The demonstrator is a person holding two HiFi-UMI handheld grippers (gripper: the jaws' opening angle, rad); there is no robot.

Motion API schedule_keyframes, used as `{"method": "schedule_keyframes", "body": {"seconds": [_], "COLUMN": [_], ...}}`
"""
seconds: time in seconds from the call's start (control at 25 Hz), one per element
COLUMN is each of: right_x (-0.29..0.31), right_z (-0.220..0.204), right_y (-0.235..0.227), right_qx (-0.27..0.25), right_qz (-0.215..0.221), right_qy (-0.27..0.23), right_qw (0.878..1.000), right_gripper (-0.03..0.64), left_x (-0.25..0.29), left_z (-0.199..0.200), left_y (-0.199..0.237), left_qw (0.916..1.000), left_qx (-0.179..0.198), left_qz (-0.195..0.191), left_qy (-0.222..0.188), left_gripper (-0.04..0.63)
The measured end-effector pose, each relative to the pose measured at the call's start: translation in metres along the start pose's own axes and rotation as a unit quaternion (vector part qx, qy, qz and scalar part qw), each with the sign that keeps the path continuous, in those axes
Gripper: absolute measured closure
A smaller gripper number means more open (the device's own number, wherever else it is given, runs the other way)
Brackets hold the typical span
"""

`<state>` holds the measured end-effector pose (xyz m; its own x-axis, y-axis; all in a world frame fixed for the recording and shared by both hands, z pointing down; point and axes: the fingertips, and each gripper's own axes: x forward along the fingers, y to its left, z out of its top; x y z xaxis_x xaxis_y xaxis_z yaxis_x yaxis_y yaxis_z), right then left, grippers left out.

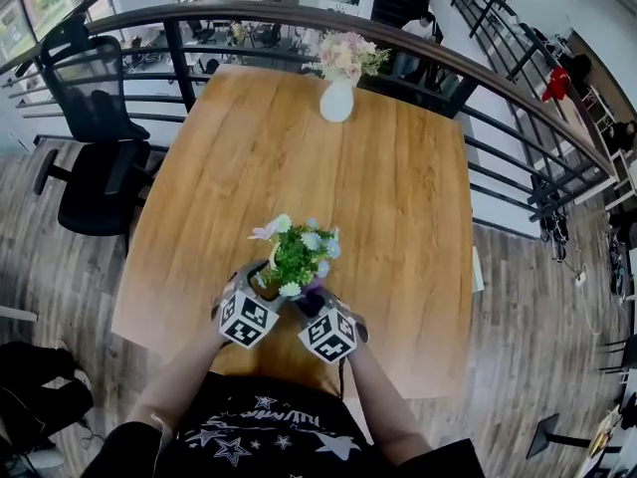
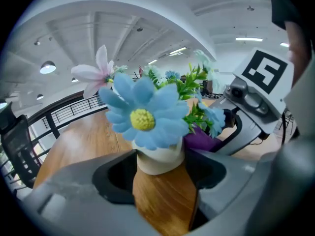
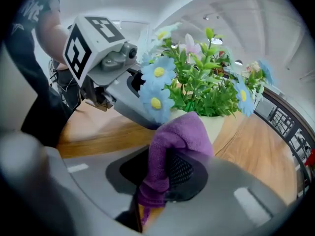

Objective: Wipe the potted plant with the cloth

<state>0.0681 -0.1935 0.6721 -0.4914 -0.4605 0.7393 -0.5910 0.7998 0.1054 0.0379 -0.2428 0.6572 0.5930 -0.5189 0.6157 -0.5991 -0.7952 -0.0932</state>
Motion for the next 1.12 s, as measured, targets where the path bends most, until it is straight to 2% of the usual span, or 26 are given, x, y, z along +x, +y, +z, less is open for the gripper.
{"method": "schedule_keyframes", "body": {"seconds": [0.4, 0.6, 0.68, 0.88, 0.92, 1.0, 1.12], "right_x": [-0.016, -0.025, -0.026, -0.027, -0.026, -0.024, -0.024], "right_z": [-0.019, -0.032, -0.034, -0.038, -0.038, -0.038, -0.038], "right_y": [-0.019, -0.034, -0.039, -0.047, -0.048, -0.049, -0.052], "right_qx": [0.015, 0.031, 0.038, 0.053, 0.053, 0.053, 0.056], "right_qz": [-0.028, -0.049, -0.055, -0.061, -0.060, -0.058, -0.061], "right_qy": [0.016, 0.020, 0.020, 0.015, 0.014, 0.014, 0.019], "right_qw": [0.999, 0.998, 0.998, 0.997, 0.997, 0.997, 0.996], "right_gripper": [0.531, 0.531, 0.531, 0.531, 0.531, 0.531, 0.531], "left_x": [-0.001, 0.001, -0.002, -0.008, -0.009, -0.008, -0.004], "left_z": [0.003, 0.006, 0.005, 0.003, 0.002, 0.001, -0.004], "left_y": [-0.024, -0.043, -0.040, -0.007, -0.002, 0.004, 0.005], "left_qw": [0.9997, 0.9980, 0.9976, 0.9983, 0.9979, 0.9961, 0.9880], "left_qx": [0.020, 0.032, 0.035, 0.035, 0.035, 0.045, 0.088], "left_qz": [-0.017, -0.054, -0.059, -0.037, -0.044, -0.069, -0.126], "left_qy": [0.002, -0.009, -0.012, -0.029, -0.032, -0.033, -0.013], "left_gripper": [0.281, 0.281, 0.281, 0.281, 0.279, 0.232, 0.184]}}
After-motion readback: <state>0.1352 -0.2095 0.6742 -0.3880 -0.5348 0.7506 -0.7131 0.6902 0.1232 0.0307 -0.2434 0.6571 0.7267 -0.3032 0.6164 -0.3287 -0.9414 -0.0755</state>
